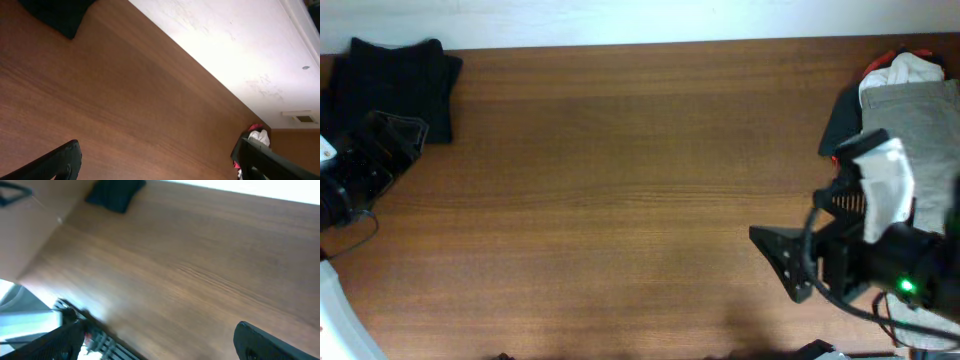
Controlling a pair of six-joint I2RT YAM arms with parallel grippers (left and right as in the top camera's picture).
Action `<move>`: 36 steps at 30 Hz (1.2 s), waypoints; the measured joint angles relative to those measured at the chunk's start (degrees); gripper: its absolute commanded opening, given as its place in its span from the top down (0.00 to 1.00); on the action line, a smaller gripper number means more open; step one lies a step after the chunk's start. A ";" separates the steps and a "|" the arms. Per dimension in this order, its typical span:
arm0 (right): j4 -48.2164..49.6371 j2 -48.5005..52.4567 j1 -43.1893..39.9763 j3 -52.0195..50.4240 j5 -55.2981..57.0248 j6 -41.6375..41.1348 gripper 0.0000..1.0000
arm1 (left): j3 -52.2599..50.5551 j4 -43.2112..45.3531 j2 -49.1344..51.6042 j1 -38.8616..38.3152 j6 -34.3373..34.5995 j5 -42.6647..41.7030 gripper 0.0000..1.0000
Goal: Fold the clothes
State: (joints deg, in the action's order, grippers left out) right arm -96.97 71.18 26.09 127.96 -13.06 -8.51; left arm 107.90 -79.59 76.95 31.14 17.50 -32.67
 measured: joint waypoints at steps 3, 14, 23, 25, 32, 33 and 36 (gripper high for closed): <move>10.12 -3.65 0.00 -13.90 3.91 2.60 0.01 | 0.00 0.04 0.02 0.02 0.00 -0.02 0.01; 75.80 -66.01 -18.80 -110.88 4.85 4.70 0.01 | -0.04 0.00 0.20 0.00 0.00 -0.15 0.01; 104.74 -70.38 -20.09 -124.85 8.55 2.69 0.01 | -0.04 0.02 0.20 0.00 0.00 -0.15 0.01; 105.00 -70.40 -20.81 -125.48 9.29 2.47 0.01 | -0.07 0.04 0.20 0.00 0.00 -0.15 0.01; 104.02 -70.44 -20.81 -127.32 11.17 2.49 0.01 | -0.07 0.04 0.20 0.00 0.00 -0.15 0.01; 101.07 -70.55 -20.81 -127.34 11.41 2.51 0.01 | -0.07 0.04 0.20 0.00 0.00 -0.15 0.01; 92.87 -70.40 -20.81 -127.38 11.63 2.47 0.01 | -0.04 0.04 0.20 0.00 0.00 -0.15 0.01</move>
State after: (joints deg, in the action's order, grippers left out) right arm -4.10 0.78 5.28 0.58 -1.43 -6.04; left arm 107.85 -79.55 77.14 31.14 17.50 -32.82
